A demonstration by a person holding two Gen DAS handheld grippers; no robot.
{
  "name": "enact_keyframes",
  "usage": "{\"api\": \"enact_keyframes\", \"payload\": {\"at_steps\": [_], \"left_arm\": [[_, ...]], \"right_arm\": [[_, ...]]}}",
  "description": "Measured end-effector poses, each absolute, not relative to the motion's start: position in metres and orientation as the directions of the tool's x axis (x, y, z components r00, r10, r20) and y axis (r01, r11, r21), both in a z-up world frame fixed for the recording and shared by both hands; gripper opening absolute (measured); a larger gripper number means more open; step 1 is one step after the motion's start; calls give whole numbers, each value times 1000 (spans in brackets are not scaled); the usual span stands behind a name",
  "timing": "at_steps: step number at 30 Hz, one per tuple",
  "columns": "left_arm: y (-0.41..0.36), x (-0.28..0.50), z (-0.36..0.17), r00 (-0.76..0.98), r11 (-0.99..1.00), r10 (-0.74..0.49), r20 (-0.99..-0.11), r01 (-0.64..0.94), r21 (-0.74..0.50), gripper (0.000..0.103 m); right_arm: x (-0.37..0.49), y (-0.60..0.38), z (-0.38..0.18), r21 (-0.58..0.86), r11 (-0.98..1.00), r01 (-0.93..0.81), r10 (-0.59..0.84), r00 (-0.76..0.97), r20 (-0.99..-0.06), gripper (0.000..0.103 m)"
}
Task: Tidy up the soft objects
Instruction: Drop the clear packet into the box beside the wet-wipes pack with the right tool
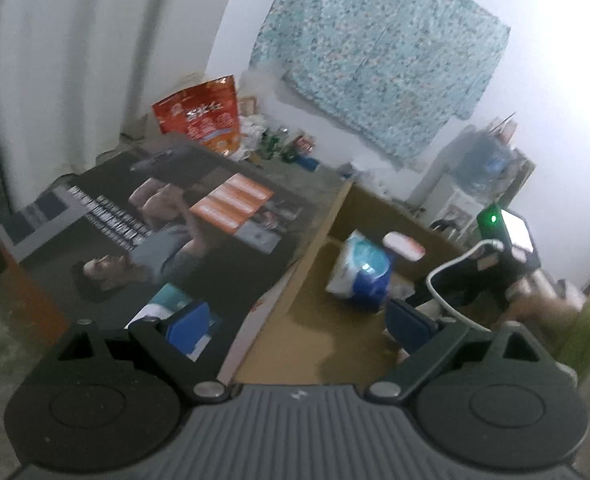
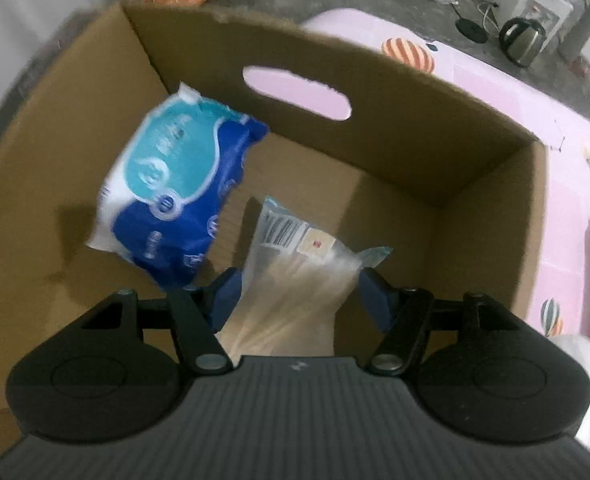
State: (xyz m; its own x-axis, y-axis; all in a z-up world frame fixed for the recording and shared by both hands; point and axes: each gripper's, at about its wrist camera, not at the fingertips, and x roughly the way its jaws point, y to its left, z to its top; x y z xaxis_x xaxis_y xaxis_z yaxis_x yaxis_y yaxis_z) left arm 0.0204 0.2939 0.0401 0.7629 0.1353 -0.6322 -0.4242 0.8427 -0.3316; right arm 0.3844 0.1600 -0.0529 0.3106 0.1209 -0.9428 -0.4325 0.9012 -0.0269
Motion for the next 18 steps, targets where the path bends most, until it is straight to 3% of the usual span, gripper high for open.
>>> {"api": "enact_keyframes", "payload": {"at_steps": [6, 18], "left_arm": [[301, 17, 22, 752, 830, 128, -647, -438, -345, 96], [308, 32, 5, 742, 824, 145, -655, -457, -334, 96]], "right_arm": [[391, 160, -69, -16, 907, -422, 129, 315, -940, 58], [400, 136, -78, 270, 931, -244, 348, 380, -857, 50]]}}
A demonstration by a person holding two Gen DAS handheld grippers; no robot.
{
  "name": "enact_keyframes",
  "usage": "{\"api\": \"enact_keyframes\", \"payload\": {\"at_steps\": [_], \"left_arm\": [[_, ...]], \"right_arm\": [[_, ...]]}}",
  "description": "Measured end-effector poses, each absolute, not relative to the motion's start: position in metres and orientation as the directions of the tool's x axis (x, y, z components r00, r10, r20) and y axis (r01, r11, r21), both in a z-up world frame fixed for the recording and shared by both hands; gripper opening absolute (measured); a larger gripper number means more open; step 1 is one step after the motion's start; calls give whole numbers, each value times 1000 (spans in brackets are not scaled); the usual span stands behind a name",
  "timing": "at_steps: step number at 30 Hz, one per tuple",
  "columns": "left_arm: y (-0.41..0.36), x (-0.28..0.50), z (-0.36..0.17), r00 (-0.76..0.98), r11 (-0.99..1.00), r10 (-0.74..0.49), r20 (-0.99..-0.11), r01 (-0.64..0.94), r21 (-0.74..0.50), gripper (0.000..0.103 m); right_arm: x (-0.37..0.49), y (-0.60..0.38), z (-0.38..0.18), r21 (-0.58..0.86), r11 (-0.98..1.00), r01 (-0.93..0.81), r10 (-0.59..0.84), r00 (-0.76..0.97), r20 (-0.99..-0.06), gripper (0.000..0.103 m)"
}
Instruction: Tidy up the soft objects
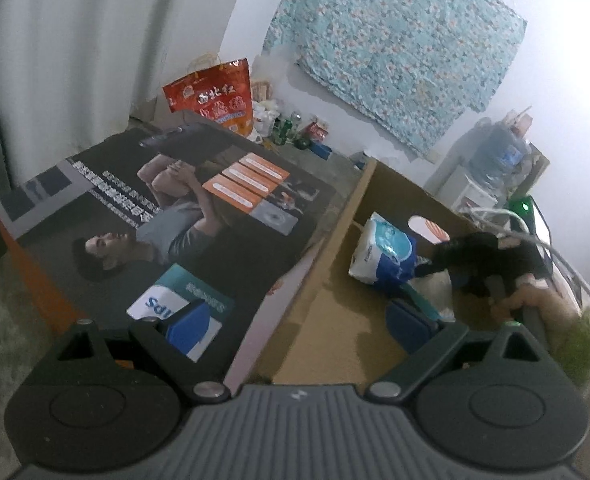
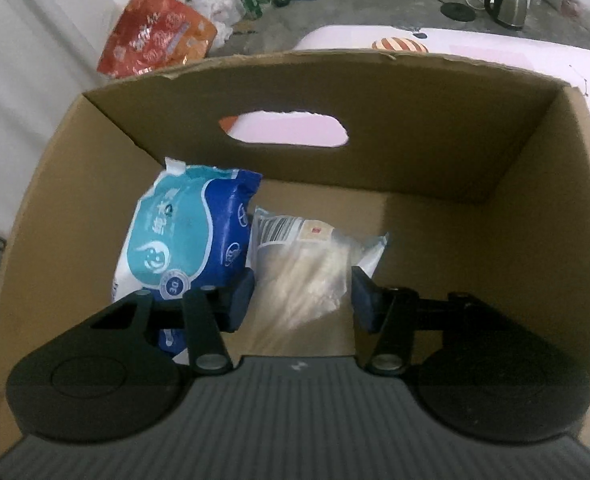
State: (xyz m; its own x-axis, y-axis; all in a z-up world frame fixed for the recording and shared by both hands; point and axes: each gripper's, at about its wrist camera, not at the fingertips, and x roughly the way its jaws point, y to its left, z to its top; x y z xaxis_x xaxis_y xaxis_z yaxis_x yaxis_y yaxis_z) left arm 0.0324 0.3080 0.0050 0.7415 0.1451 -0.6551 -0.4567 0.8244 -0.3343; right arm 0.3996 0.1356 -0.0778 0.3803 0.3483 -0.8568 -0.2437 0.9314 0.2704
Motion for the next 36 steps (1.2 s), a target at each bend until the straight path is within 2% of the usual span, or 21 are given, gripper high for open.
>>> {"api": "enact_keyframes", "payload": {"at_steps": [3, 10, 14, 19, 26, 29, 31, 33, 36], "left_arm": [[313, 48, 7, 754, 830, 131, -644, -439, -344, 96], [310, 85, -11, 698, 849, 74, -712, -419, -322, 95], [306, 83, -13, 698, 850, 66, -713, -413, -326, 95], [303, 78, -8, 706, 854, 78, -704, -411, -318, 95], [298, 69, 3, 721, 861, 84, -688, -401, -314, 95], [298, 61, 7, 724, 861, 96, -683, -405, -308, 95], [300, 55, 9, 724, 861, 109, -681, -411, -299, 95], [302, 50, 11, 726, 860, 121, -677, -417, -294, 95], [307, 44, 12, 727, 852, 126, -675, -428, -302, 95]], "right_arm": [[398, 139, -81, 329, 916, -229, 396, 393, -830, 50], [395, 138, -87, 418, 882, -217, 471, 408, -782, 51], [392, 143, -83, 388, 889, -244, 458, 423, -782, 57], [390, 135, -64, 423, 864, -274, 504, 463, -729, 71], [370, 111, -12, 409, 831, -378, 552, 466, -691, 73], [344, 110, 15, 359, 775, -520, 585, 377, -718, 83], [321, 115, 24, 361, 698, -619, 598, 227, -769, 84], [304, 121, 21, 427, 640, -639, 600, 69, -797, 84], [287, 131, 0, 565, 614, -552, 593, -150, -791, 84]]}}
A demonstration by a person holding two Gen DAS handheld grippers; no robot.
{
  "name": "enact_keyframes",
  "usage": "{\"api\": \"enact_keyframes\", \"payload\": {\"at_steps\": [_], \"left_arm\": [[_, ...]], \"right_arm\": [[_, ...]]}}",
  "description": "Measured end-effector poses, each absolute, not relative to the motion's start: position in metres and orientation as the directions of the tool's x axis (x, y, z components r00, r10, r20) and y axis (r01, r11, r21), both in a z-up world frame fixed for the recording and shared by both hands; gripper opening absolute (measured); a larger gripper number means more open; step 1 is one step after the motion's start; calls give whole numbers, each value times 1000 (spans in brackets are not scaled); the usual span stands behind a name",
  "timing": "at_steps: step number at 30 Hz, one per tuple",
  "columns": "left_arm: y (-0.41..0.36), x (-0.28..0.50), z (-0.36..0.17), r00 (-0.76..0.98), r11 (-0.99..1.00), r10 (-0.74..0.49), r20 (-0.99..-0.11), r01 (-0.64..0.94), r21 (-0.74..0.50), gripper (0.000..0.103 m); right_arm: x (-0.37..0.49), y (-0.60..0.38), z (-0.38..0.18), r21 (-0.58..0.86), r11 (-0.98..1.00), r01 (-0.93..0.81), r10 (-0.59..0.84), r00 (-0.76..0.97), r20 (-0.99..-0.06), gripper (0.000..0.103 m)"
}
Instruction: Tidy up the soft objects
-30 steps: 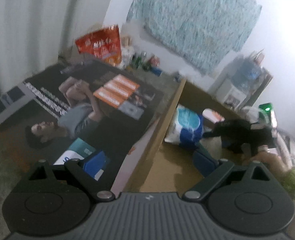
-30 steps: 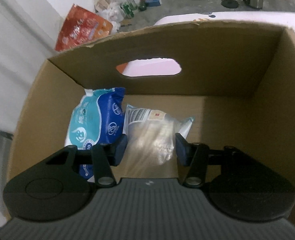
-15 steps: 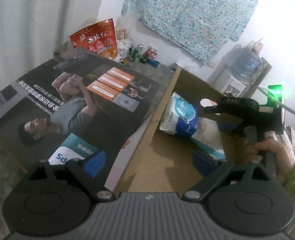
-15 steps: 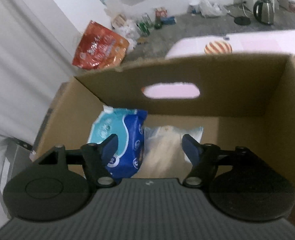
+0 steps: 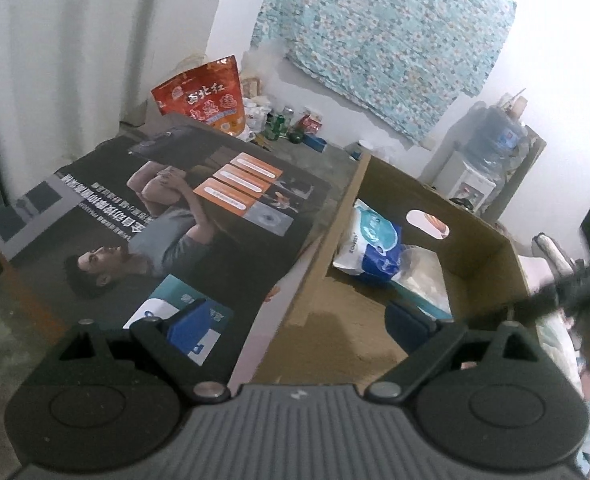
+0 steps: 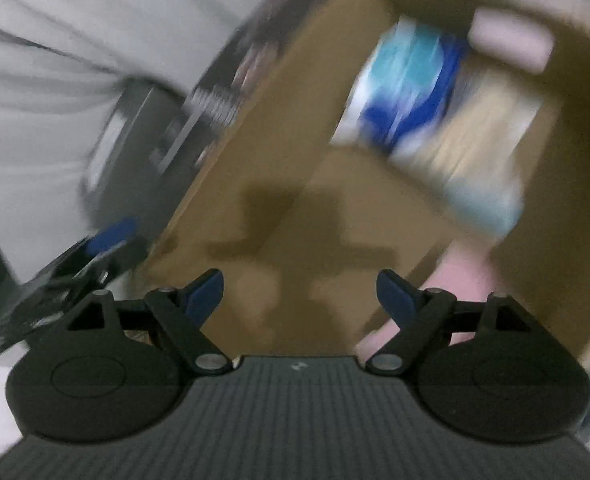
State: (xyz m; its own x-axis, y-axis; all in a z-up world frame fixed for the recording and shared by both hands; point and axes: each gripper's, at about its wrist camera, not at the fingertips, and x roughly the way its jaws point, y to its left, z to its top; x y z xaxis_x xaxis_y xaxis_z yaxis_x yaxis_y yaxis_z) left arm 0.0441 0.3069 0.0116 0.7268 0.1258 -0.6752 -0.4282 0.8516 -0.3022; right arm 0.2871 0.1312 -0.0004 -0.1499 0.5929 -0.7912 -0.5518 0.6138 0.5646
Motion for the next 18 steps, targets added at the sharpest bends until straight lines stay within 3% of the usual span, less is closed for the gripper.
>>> {"api": "enact_keyframes", "payload": {"at_steps": [3, 9, 14, 18], "left_arm": [[312, 38, 11, 722, 839, 130, -679, -445, -313, 95], [317, 29, 13, 719, 829, 139, -681, -461, -317, 95], [319, 29, 13, 722, 822, 136, -679, -465, -329, 95], [317, 29, 12, 725, 826, 118, -679, -451, -338, 95]], "right_arm": [[280, 144, -32, 642, 630, -437, 572, -298, -764, 84], [268, 153, -73, 591, 710, -382, 451, -398, -799, 84], [278, 143, -78, 459, 799, -389, 370, -283, -885, 84], [298, 127, -69, 432, 828, -357, 394, -177, -902, 84]]}}
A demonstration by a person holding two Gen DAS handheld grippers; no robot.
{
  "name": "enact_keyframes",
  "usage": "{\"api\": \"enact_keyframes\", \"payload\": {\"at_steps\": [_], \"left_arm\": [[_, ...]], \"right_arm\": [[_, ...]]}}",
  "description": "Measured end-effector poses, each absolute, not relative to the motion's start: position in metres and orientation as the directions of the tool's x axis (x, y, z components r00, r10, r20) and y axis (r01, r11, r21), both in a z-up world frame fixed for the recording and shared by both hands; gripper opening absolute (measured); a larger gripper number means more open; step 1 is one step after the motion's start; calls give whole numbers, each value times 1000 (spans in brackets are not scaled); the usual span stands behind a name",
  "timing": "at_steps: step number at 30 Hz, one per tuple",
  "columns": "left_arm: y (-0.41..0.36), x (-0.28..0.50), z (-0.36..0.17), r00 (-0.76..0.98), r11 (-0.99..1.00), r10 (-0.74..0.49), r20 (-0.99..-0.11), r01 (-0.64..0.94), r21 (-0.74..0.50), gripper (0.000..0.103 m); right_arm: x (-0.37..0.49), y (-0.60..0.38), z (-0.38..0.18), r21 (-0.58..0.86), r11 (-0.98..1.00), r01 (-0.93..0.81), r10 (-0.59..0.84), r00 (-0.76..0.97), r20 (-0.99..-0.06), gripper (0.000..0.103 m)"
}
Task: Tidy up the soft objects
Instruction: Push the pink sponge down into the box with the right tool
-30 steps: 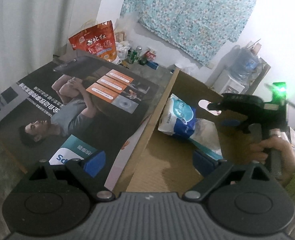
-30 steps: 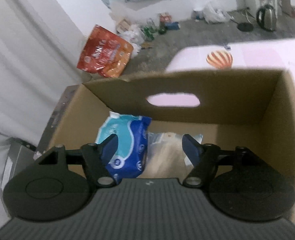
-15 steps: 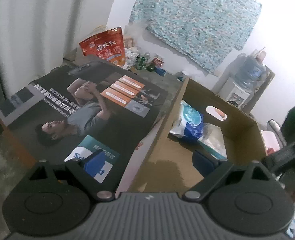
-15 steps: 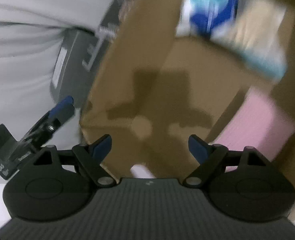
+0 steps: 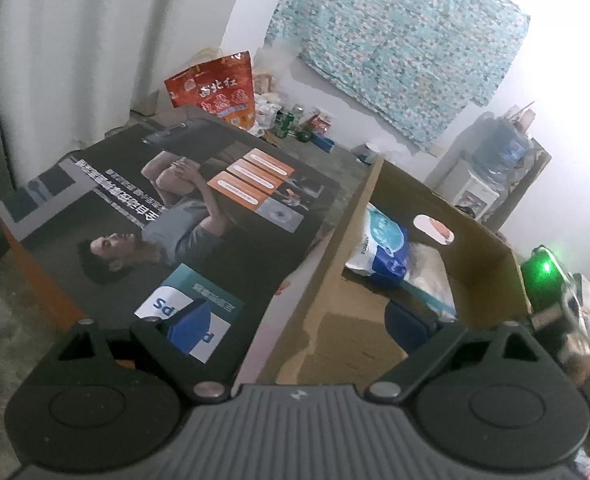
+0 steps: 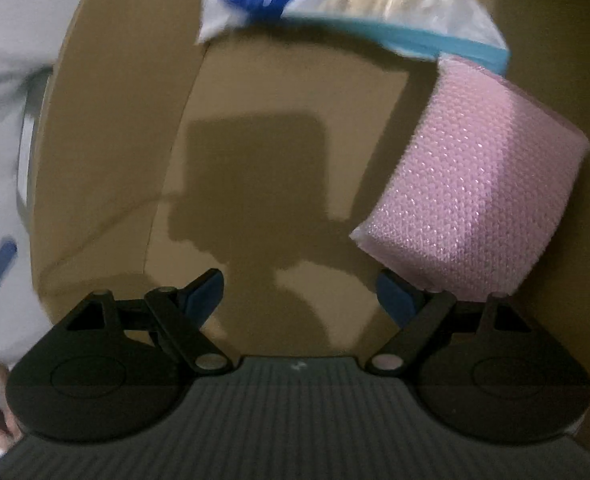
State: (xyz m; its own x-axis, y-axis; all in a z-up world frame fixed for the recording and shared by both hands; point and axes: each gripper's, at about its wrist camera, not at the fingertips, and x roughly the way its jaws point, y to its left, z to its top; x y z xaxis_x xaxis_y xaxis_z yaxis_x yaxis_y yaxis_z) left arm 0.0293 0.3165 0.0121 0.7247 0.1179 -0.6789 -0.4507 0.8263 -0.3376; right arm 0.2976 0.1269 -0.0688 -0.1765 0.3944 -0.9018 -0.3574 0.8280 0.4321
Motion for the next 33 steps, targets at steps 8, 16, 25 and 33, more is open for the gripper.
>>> {"api": "enact_keyframes", "payload": {"at_steps": [8, 16, 25, 33], "left_arm": [[312, 31, 12, 719, 831, 124, -683, -451, -325, 95], [307, 33, 12, 717, 837, 121, -686, -446, -318, 95], [301, 33, 12, 716, 843, 120, -688, -440, -311, 95], [303, 32, 13, 717, 840, 112, -688, -438, -319, 95]], "right_arm": [[323, 107, -53, 424, 855, -299, 436, -27, -899, 84], [332, 93, -38, 392, 878, -275, 439, 137, -888, 84], [331, 76, -31, 444, 864, -237, 492, 213, -845, 84], [311, 72, 12, 359, 854, -378, 477, 289, -830, 83]]}}
